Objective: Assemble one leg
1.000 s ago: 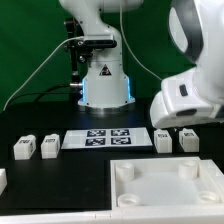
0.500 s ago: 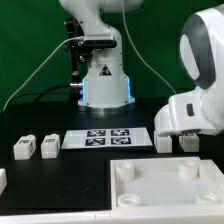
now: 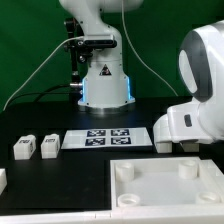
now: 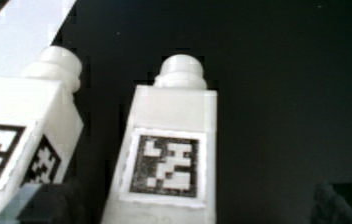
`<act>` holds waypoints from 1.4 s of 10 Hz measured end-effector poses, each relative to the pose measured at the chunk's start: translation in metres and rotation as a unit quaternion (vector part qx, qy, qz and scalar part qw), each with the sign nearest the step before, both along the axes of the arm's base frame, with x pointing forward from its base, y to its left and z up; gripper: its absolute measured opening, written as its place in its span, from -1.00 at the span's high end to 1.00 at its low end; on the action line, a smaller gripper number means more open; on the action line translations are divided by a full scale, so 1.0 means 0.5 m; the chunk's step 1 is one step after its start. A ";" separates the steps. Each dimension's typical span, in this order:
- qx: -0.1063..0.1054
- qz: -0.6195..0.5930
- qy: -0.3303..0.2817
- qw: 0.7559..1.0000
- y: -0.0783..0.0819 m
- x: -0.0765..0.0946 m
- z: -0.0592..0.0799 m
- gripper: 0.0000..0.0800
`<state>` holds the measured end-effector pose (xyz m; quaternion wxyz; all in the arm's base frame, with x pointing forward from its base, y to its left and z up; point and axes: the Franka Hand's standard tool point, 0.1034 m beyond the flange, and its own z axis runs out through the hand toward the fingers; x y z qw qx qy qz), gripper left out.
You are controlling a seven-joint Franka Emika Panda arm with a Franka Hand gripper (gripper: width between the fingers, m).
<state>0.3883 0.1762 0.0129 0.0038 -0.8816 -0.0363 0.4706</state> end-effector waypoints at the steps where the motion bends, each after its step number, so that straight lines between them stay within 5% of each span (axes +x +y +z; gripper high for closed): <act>1: 0.002 0.001 0.000 1.000 -0.001 0.000 0.000 -0.62; 3: 0.002 0.001 0.000 1.000 0.000 0.000 0.000 -0.55; 5: 0.002 0.001 0.000 1.000 0.000 0.000 0.000 0.13; 6: 0.002 0.001 0.000 1.000 0.000 0.000 0.000 0.27; 14: 0.002 0.000 -0.001 1.000 0.000 0.002 0.001 0.27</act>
Offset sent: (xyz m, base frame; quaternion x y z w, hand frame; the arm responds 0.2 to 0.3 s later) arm 0.0000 0.0000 0.0000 0.0000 0.0000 0.0000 1.0000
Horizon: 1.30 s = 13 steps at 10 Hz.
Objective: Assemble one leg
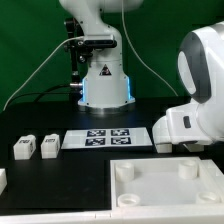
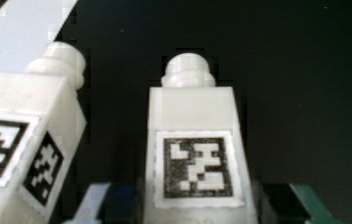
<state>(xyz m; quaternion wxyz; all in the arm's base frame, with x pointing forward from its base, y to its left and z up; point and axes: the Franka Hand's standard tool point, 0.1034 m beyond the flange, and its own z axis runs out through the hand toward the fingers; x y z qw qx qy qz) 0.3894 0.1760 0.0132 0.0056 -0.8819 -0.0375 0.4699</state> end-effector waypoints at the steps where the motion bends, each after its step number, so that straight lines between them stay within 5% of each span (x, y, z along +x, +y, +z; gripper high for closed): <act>1: 0.010 0.006 -0.004 1.000 -0.005 0.020 0.020 0.27; 4: 0.040 0.007 -0.054 0.998 -0.031 0.111 0.118 0.27; 6: 0.062 0.000 -0.170 0.983 -0.061 0.184 0.179 0.27; 9: 0.069 -0.012 -0.324 0.943 -0.088 0.256 0.211 0.27; 10: 0.066 -0.015 -0.354 0.933 -0.079 0.249 0.215 0.27; 13: 0.072 -0.024 -0.521 0.850 -0.087 0.273 0.211 0.27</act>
Offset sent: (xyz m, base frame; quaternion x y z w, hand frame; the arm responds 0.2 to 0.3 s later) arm 0.0528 -0.0266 0.0697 0.0234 0.0506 -0.0342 0.9979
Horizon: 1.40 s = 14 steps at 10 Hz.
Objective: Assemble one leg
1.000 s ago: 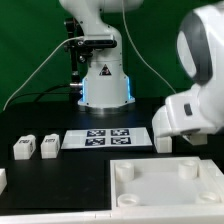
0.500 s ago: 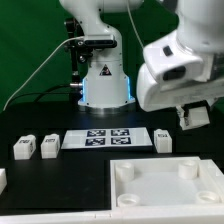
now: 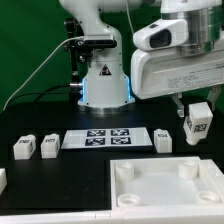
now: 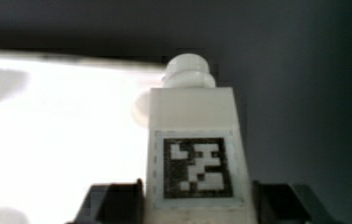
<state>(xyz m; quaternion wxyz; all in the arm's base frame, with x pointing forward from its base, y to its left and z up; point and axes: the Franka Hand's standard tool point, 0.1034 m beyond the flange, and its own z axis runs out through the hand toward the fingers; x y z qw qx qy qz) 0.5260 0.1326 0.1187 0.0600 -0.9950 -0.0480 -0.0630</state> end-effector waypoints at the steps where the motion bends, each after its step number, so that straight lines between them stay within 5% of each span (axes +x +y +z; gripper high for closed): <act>1: 0.004 -0.004 -0.044 0.999 -0.001 -0.001 -0.002 0.27; 2: 0.006 -0.006 -0.081 0.997 -0.006 0.011 0.005 0.27; 4: 0.016 -0.013 -0.204 0.979 -0.022 0.100 0.051 0.27; 6: 0.028 -0.013 -0.270 0.962 0.028 0.122 0.058 0.27; 7: 0.021 -0.003 -0.242 0.970 0.031 0.110 0.036 0.27; 9: 0.015 0.005 -0.240 0.971 0.022 0.115 0.037 0.27; 12: -0.014 0.045 -0.205 0.978 -0.011 0.173 0.035 0.27; 14: -0.021 0.047 -0.203 0.978 -0.040 0.175 0.015 0.27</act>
Offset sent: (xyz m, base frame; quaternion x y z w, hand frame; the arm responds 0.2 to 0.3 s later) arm 0.0844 -0.0181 0.0292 -0.0250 0.2867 -0.0371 0.9570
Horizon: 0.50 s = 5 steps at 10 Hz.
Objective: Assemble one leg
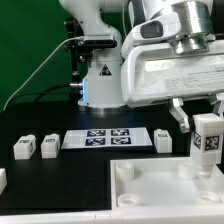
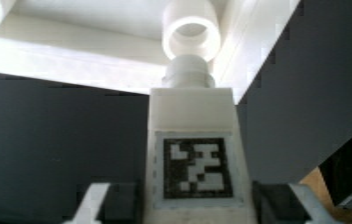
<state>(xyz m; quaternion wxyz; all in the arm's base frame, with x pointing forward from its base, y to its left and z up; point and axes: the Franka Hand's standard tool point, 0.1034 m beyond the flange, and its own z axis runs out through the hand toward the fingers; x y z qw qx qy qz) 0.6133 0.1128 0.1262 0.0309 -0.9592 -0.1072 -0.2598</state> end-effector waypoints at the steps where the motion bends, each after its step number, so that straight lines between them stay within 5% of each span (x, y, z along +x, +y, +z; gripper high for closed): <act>1: 0.000 0.003 0.000 1.000 0.005 -0.001 0.001 0.27; 5: -0.001 -0.001 -0.002 1.000 -0.006 0.007 -0.010 0.27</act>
Offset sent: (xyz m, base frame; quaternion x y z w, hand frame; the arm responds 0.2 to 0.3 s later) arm 0.0000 0.0000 0.0000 0.0000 0.0000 0.0000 1.0000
